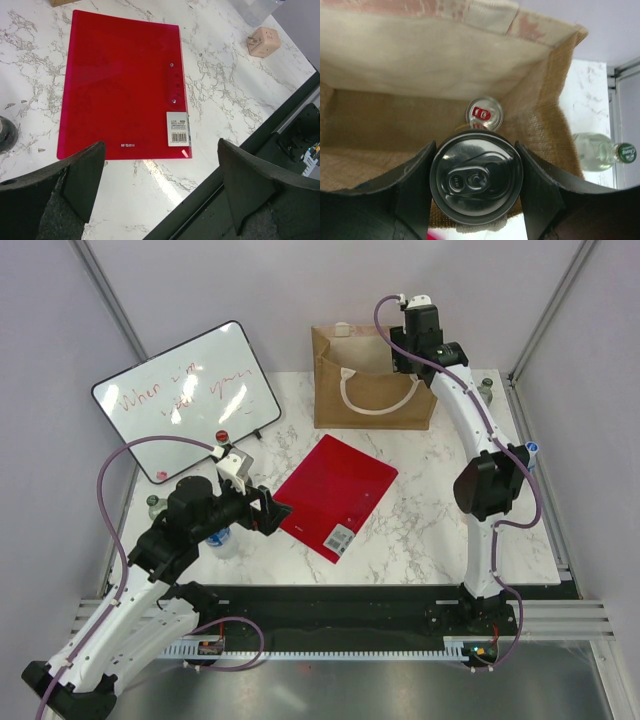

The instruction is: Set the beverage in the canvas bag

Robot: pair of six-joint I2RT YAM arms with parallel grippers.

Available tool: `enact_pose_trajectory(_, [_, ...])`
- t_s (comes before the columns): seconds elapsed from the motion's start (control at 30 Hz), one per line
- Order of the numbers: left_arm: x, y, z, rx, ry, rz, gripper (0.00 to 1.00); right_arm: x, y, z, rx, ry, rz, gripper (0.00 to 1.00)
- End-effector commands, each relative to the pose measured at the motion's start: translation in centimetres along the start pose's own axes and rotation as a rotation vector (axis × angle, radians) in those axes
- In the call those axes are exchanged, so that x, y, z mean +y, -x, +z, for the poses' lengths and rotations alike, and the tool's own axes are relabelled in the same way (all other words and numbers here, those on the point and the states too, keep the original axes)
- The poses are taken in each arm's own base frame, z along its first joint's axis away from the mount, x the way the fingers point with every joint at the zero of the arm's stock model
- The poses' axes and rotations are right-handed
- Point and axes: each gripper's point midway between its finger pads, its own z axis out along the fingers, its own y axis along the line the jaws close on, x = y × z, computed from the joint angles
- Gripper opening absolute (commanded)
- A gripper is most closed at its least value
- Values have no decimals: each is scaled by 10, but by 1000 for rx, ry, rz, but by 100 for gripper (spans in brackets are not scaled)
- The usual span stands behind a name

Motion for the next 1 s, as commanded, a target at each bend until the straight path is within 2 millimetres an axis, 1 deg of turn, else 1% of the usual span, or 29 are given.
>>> enact_pose_trajectory(0.0, [-2,8,0,-30,-9,23,100,-4,18,-10,-52,1,63,0])
enact_pose_trajectory(0.13, [-2,7,1,-25,-13,22,100,-5,8,-2,-32,-11,58,0])
enact_pose_trajectory(0.27, [-2,6,1,-22,-12,22,100,-9,4,5,-23,-16,71,0])
enact_pose_trajectory(0.37, [-2,7,1,-25,-11,22,100,-13,13,-2,-41,-17,83,0])
enact_pose_trajectory(0.5, [-2,6,2,-20,-13,21,100,-15,37,-19,-107,5,85,0])
enact_pose_trajectory(0.53, [-3,7,1,-23,-15,22,100,-15,42,-22,-125,8,84,0])
enact_pose_trajectory(0.57, [-3,6,1,-21,-15,22,100,-16,53,-23,-170,8,80,0])
enact_pose_trajectory(0.6, [-2,6,1,-22,-14,22,100,-17,55,-24,-185,5,84,0])
enact_pose_trajectory(0.73, [-2,6,1,-22,-12,22,100,-23,76,-25,-251,-19,77,0])
enact_pose_trajectory(0.77, [-2,6,1,-23,-14,22,100,-23,84,-27,-276,-17,85,0])
enact_pose_trajectory(0.97, [-1,4,3,-14,-8,21,100,-14,93,-15,-329,13,96,0])
